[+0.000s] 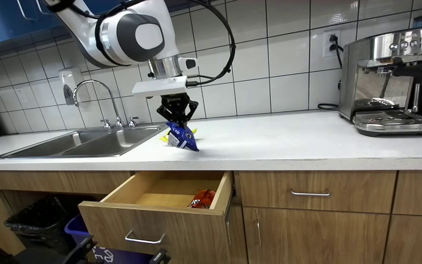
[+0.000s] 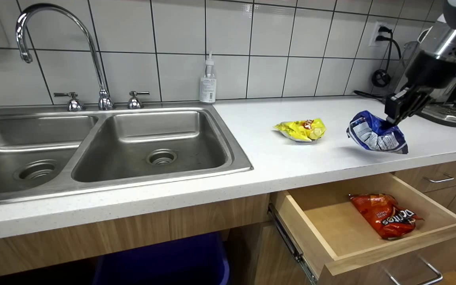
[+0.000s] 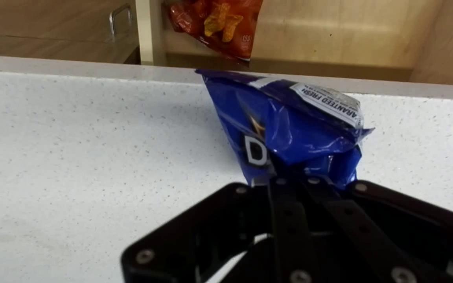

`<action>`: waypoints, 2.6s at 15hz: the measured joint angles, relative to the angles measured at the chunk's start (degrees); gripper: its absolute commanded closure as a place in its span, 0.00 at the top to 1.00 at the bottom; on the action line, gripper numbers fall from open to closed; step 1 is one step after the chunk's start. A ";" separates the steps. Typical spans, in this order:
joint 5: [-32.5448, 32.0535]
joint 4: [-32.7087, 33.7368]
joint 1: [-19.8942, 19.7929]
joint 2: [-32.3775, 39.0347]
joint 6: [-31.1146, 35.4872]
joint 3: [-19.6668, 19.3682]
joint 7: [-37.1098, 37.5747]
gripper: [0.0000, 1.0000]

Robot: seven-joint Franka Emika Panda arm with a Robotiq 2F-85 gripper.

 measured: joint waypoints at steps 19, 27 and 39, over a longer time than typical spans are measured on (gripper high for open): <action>-1.67 -12.06 2.99 -5.66 -0.01 -2.46 0.03 0.00; -5.81 -12.69 2.99 -1.55 2.58 -2.58 1.93 0.00; -13.06 -9.48 2.97 8.11 7.50 -2.58 9.74 0.00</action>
